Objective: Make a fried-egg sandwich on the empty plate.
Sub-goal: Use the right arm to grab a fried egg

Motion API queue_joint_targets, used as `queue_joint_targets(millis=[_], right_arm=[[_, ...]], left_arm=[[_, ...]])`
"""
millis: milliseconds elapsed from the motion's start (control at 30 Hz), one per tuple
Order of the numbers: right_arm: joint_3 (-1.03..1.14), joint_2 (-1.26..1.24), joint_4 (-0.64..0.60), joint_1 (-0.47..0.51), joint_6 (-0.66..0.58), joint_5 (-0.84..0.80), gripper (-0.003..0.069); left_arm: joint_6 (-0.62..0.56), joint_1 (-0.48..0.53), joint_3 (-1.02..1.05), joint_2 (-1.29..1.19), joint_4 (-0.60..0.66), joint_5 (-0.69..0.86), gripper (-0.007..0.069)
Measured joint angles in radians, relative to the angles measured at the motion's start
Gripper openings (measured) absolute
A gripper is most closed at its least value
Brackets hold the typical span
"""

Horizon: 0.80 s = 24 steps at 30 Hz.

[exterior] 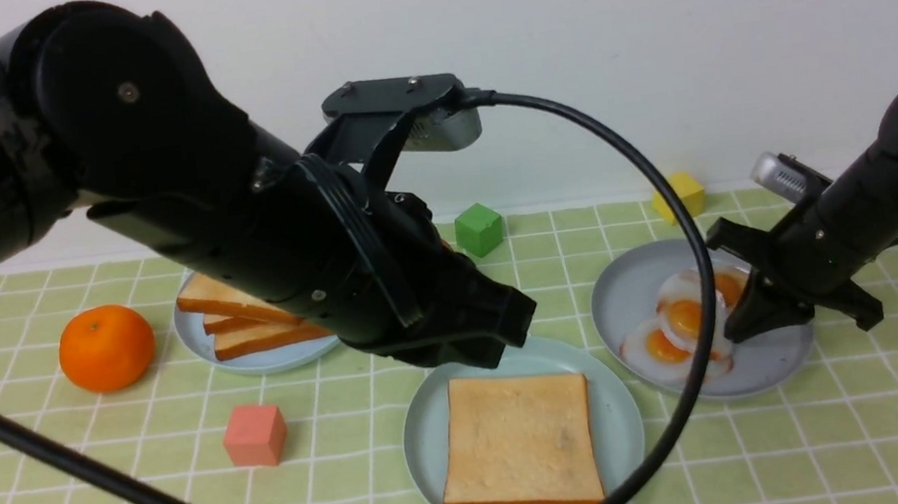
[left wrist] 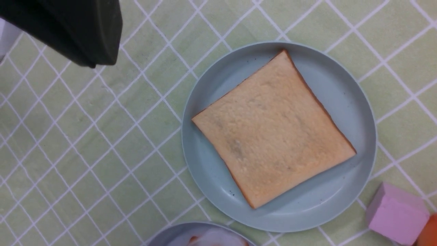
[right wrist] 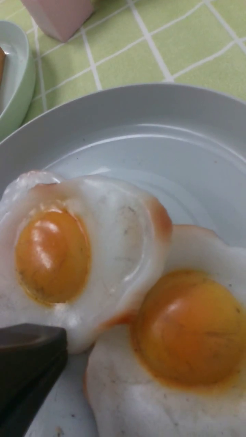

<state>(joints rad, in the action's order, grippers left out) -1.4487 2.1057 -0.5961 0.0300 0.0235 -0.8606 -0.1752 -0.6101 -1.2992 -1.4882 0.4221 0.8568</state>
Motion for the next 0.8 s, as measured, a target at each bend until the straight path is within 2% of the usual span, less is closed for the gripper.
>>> queue_joint_targets(millis=[267,400,433,500,600,633,733,800], right_arm=[[0.003,-0.022,0.046,0.009,-0.002,-0.001,-0.0010],[0.006,-0.056,0.054,0.010,-0.067,-0.001,-0.0010],[0.007,-0.082,0.041,0.009,-0.150,-0.005,-0.0010],[0.007,-0.095,0.035,0.007,-0.204,-0.008,-0.0008],[-0.015,-0.125,0.043,-0.012,-0.397,-0.010,0.0024],[-0.022,-0.126,0.047,-0.014,-0.416,-0.010,0.0027],[-0.079,-0.123,0.095,-0.045,-0.519,-0.004,0.0101],[-0.131,-0.114,0.127,-0.068,-0.564,-0.006,0.0178]], left_arm=[[0.000,0.000,0.000,0.000,-0.004,0.006,0.0004],[0.000,0.000,0.000,0.000,-0.008,0.015,0.0006],[0.000,0.000,0.000,0.000,-0.010,0.024,0.0008],[0.000,0.000,0.000,0.000,-0.010,0.028,0.0008],[0.000,0.000,0.000,0.000,-0.016,0.035,0.0013],[0.000,0.000,0.000,0.000,-0.016,0.035,0.0013],[0.000,0.000,0.000,0.000,-0.029,0.036,0.0015],[0.000,0.000,0.000,0.000,-0.033,0.037,0.0015]])
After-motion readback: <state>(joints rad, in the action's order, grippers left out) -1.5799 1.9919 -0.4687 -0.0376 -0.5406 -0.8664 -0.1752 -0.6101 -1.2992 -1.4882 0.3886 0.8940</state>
